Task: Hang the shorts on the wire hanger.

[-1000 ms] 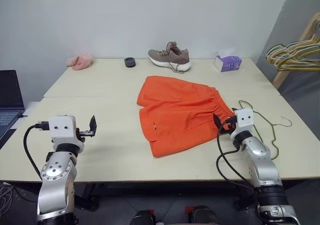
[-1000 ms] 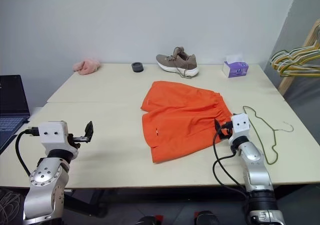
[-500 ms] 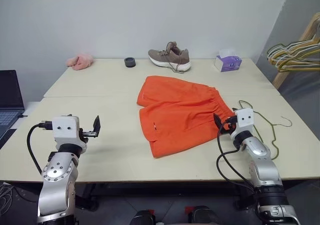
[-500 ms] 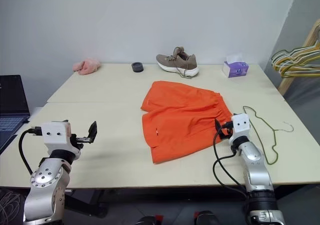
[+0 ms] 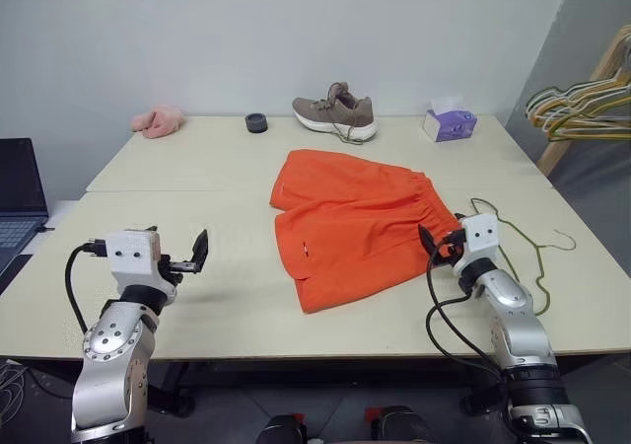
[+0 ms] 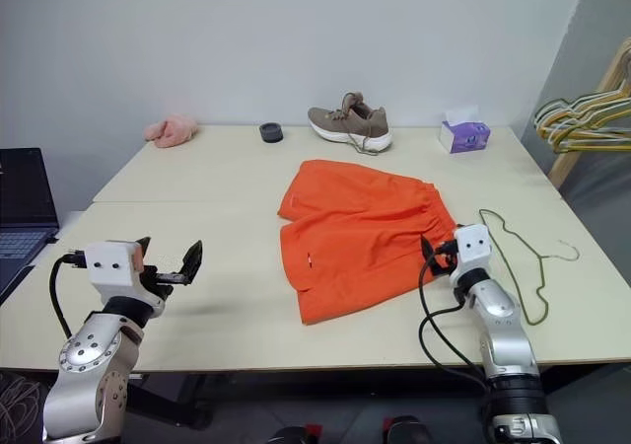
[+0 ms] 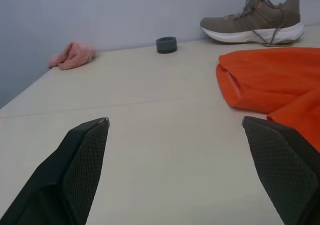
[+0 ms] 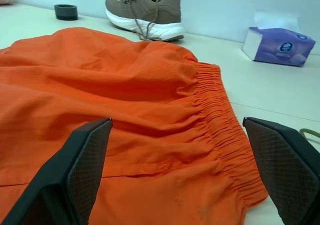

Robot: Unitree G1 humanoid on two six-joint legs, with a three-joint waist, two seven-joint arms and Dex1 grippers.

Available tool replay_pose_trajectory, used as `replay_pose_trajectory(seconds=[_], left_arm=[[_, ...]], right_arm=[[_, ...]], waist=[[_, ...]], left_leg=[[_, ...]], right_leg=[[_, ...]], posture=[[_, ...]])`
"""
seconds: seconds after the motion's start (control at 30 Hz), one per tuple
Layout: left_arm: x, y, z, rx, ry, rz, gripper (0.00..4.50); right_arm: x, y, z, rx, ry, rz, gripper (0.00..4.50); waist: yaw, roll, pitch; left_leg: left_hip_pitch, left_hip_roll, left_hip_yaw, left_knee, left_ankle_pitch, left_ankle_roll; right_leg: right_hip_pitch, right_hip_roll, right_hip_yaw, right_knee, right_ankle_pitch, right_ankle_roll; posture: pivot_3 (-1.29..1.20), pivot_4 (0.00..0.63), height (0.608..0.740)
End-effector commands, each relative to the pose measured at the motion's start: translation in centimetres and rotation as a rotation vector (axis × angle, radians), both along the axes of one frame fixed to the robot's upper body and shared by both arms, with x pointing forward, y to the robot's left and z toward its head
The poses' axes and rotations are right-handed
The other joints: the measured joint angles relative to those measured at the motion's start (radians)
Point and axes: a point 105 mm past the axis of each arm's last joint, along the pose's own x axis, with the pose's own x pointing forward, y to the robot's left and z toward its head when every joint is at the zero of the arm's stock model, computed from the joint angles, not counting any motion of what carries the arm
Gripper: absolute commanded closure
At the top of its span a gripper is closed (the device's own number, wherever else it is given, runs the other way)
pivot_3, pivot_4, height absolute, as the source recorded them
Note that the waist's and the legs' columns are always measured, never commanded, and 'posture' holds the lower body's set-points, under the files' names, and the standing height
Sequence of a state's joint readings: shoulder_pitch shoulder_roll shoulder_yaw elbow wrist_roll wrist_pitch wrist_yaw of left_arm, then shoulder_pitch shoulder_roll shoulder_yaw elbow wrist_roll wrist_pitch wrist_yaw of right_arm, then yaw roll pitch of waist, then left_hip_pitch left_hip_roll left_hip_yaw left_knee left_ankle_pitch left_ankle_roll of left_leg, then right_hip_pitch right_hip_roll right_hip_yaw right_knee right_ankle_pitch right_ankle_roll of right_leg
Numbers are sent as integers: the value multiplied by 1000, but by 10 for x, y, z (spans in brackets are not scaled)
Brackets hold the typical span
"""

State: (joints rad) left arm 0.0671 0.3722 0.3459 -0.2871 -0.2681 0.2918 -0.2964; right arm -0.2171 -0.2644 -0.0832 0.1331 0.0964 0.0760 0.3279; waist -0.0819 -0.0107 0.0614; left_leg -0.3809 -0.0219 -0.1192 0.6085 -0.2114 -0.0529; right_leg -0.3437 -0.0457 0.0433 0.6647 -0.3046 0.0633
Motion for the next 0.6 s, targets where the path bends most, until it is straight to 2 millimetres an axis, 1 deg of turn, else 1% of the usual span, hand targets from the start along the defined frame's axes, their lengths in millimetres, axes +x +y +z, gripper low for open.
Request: replay_pose_trajectory(seconds=[0.03,0.13,0.23,0.3,0.4,0.5,0.6], left_arm=[[2,-26,18,15,-51,-135,0],[5,-44,19,-1,-28,-238,0],[3,-72,16,-6,38,-418,0],[-1,-91,13,7,94,-551,0],[-11,-114,7,64,180,-743,0],[-18,-129,0,114,243,-881,0],[-23,-137,-8,148,312,-988,0]], right_arm=[[4,3,19,-6,-55,37,41],[1,6,21,-2,-52,80,41],[-9,18,27,-3,-37,217,41],[-20,28,30,-10,-6,345,41],[-45,43,36,-49,67,565,41],[-66,51,38,-100,140,718,41],[-81,54,40,-143,192,801,41]], waist=[[-1,0,0],[-3,0,0],[-6,1,1],[-9,1,1],[-13,1,1],[-20,2,1],[-32,2,2]], left_leg=[[0,0,0,0,0,0],[0,0,0,0,0,0],[0,0,0,0,0,0],[0,0,1,0,0,0],[0,1,2,0,0,0],[0,1,3,0,0,0],[0,2,3,0,0,0]], right_leg=[[0,0,0,0,0,0],[0,0,0,0,0,0],[0,0,0,0,0,0],[0,0,0,0,-1,1],[0,0,0,-1,-2,1],[0,0,0,0,-2,1],[0,0,0,-1,-4,-2]], posture=[[-77,0,740],[-101,0,740],[-120,0,740],[-131,0,740],[-147,0,740],[-165,0,740],[-191,0,740]])
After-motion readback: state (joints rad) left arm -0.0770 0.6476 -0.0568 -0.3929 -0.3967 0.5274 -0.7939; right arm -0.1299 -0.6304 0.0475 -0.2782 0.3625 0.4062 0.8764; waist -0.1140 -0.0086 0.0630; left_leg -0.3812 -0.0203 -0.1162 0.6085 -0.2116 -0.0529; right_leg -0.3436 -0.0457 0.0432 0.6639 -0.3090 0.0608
